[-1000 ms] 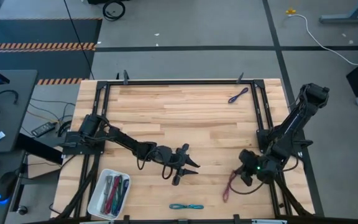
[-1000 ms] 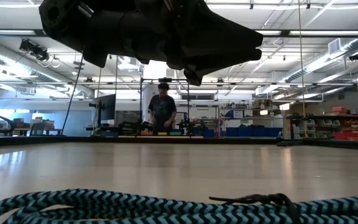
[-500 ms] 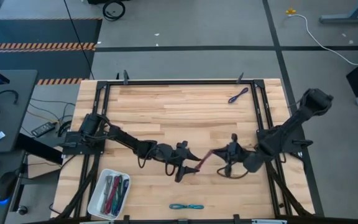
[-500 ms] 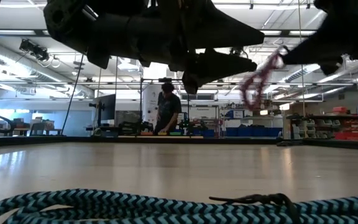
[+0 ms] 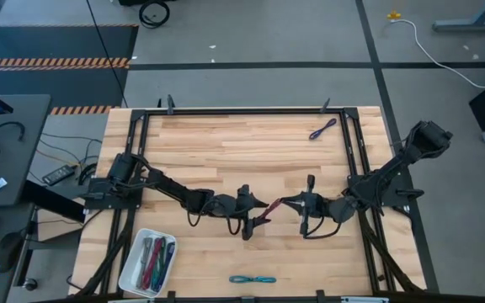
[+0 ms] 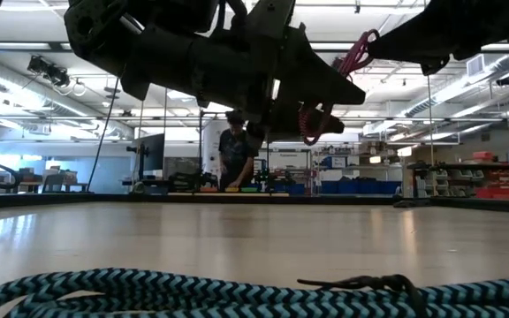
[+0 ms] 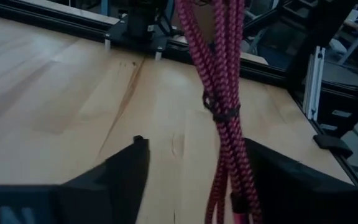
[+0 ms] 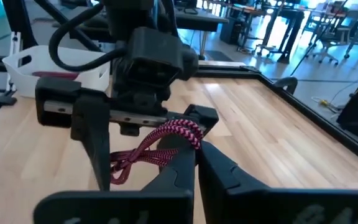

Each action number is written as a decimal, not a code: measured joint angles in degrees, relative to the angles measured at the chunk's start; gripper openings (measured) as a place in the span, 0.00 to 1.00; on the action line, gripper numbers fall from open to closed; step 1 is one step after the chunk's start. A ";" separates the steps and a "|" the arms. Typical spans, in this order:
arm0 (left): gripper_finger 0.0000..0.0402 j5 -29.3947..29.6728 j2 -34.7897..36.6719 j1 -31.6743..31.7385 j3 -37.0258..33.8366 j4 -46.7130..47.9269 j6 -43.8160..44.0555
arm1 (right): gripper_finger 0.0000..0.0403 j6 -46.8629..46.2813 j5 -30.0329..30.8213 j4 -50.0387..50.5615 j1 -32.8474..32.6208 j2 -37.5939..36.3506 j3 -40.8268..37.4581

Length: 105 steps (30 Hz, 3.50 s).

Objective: Pick and place USB-C Cables
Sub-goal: Put the pink charger cable into the white bin, then put the purple charger cable into the white bin

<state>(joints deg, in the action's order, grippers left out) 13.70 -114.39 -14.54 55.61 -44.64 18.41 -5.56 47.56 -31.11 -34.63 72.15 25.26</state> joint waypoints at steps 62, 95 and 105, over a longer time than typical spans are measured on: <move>0.10 -7.47 26.67 -44.07 0.00 93.85 115.40 | 0.36 -4.79 3.40 -5.69 6.27 17.36 0.04; 0.58 52.63 32.05 -33.91 0.09 68.96 47.11 | 0.36 -16.15 -22.56 41.35 3.33 -5.95 2.85; 0.53 39.55 21.21 -15.37 0.02 51.26 23.37 | 0.36 -33.72 -15.52 81.49 21.32 -14.97 13.70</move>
<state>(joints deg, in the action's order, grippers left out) 53.24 -93.17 -29.91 55.64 6.62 41.77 -39.27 32.04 50.38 -13.32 57.18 38.95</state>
